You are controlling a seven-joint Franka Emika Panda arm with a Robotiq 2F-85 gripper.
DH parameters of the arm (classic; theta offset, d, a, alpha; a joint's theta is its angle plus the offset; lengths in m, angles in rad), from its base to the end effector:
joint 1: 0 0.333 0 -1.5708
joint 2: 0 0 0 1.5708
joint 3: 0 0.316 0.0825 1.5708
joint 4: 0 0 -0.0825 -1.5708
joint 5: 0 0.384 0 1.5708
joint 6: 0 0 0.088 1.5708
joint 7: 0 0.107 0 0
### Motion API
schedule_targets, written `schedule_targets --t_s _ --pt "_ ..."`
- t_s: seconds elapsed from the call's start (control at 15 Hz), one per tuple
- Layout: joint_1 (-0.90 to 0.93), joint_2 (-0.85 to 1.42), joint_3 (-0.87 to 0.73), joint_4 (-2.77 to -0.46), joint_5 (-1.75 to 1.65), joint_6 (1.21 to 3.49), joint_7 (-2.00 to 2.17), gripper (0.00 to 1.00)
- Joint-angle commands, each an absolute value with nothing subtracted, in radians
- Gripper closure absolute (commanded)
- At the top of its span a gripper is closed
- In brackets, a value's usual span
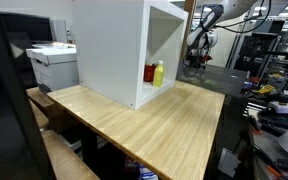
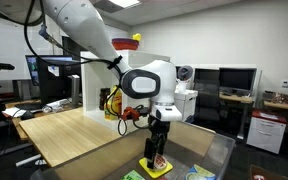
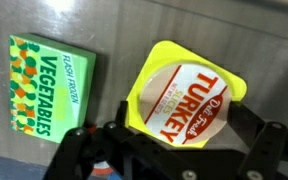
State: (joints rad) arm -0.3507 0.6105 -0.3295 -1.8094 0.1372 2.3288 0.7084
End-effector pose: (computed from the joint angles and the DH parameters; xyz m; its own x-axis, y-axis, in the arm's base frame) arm 0.5124 -0.3934 0.2146 0.1359 -0.9905 0.0213 -0.9857 -0.1330 0.1034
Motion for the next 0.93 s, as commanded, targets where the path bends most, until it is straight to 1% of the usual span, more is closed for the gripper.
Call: schedule_targets --t_s 0.0,0.87 --pt "-0.361 0.642 -0.327 -1.79 0.162 2.335 0.664 0.0" --pt "-0.355 0.682 -0.333 -1.771 0.152 2.344 0.664 0.0"
